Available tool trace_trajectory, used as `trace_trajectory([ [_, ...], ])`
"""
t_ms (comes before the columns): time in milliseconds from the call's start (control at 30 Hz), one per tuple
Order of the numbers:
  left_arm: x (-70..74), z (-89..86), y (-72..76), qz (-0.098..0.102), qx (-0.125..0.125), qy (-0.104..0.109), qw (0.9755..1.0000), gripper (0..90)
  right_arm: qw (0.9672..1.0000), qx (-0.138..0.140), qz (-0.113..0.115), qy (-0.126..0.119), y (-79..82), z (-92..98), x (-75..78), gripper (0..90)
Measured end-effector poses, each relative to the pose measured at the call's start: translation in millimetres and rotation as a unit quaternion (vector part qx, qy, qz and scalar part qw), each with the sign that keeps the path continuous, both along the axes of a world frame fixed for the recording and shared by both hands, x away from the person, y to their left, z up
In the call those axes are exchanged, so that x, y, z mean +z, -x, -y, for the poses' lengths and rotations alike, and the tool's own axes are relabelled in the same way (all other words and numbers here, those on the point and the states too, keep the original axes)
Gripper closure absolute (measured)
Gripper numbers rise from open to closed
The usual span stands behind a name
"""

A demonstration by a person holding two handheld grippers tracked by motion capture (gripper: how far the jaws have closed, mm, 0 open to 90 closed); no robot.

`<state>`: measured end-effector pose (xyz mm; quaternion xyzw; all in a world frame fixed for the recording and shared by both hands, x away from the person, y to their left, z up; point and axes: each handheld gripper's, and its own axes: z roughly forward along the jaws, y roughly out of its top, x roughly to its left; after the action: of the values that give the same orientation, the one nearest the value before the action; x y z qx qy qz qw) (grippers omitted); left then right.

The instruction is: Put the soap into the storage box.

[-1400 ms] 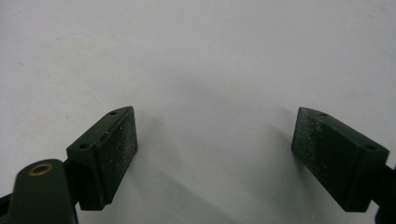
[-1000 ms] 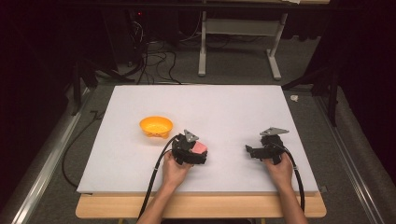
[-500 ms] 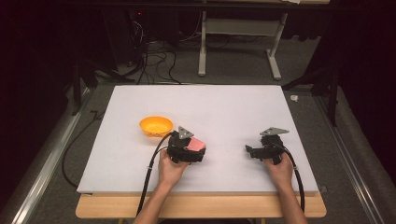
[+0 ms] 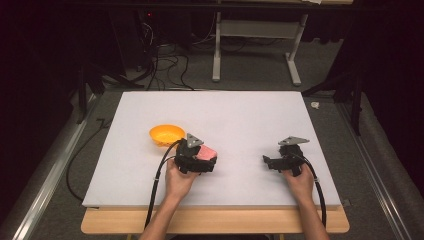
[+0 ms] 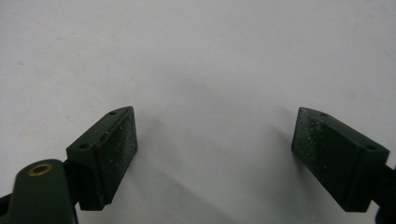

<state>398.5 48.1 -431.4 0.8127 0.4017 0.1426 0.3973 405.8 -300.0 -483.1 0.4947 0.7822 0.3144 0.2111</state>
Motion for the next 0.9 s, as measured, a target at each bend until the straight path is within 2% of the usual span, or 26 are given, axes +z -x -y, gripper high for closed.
trace_trajectory([
  [267, 6.7, -5.9, 0.7, 0.004, 0.004, 0.007, 1.0, 13.8, 1.0, 0.001, 0.0, 0.0, 0.0, 0.1, 0.1, 15.0],
  [900, 21.7, -24.7, 3.3, 0.014, 0.019, 0.007, 0.9997, 13.8, 1.0, 0.001, 0.0, 0.0, -0.2, 0.2, 0.0, 14.9],
])
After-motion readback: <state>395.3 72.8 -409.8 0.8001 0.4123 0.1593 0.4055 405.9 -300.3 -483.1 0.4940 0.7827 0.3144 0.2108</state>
